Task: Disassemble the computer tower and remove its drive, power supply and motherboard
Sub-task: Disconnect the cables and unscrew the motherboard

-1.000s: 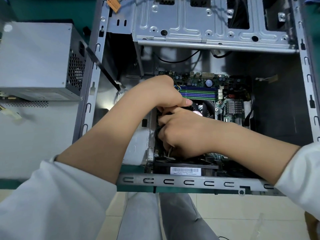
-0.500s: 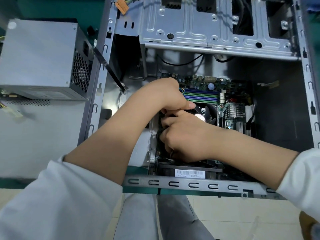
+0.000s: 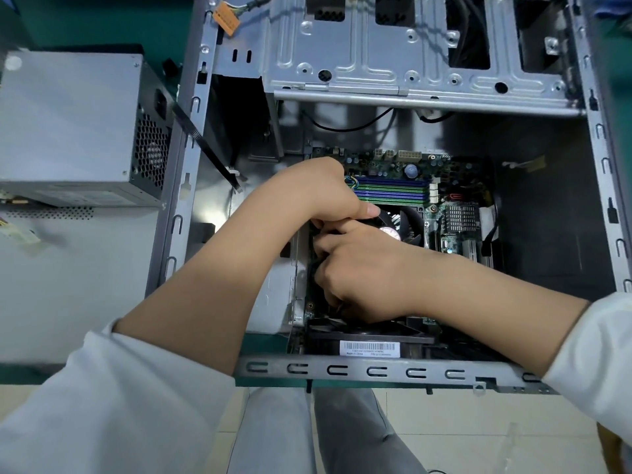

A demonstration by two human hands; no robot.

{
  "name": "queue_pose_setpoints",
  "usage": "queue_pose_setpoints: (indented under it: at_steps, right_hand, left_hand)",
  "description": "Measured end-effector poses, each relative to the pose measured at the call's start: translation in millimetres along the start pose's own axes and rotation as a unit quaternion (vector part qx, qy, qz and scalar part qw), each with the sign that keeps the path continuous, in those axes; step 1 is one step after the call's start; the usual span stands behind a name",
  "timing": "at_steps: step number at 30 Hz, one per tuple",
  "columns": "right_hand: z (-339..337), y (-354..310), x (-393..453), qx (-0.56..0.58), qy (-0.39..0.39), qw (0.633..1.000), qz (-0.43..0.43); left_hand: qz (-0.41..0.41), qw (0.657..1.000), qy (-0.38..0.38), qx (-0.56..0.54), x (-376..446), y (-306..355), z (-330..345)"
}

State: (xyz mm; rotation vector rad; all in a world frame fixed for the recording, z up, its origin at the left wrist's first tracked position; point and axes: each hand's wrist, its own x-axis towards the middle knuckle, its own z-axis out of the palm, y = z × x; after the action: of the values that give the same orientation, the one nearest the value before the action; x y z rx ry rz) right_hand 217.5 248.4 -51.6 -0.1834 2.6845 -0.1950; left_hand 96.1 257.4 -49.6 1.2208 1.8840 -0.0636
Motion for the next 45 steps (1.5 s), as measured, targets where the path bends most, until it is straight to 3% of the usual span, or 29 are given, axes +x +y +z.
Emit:
queue_pose_setpoints:
  at_steps: [22,45]
  right_hand:
    - [0.7,-0.3,-0.6,-0.011,-0.008,1.0,-0.012]
    - [2.1,1.4,-2.6,0.048,-0.026,0.998,-0.024]
  left_hand:
    - [0.008,1.0,-0.003,0.013,2.0,-0.4,-0.2]
    - [0.013,1.0,-0.008,0.013,1.4,-0.4,-1.1]
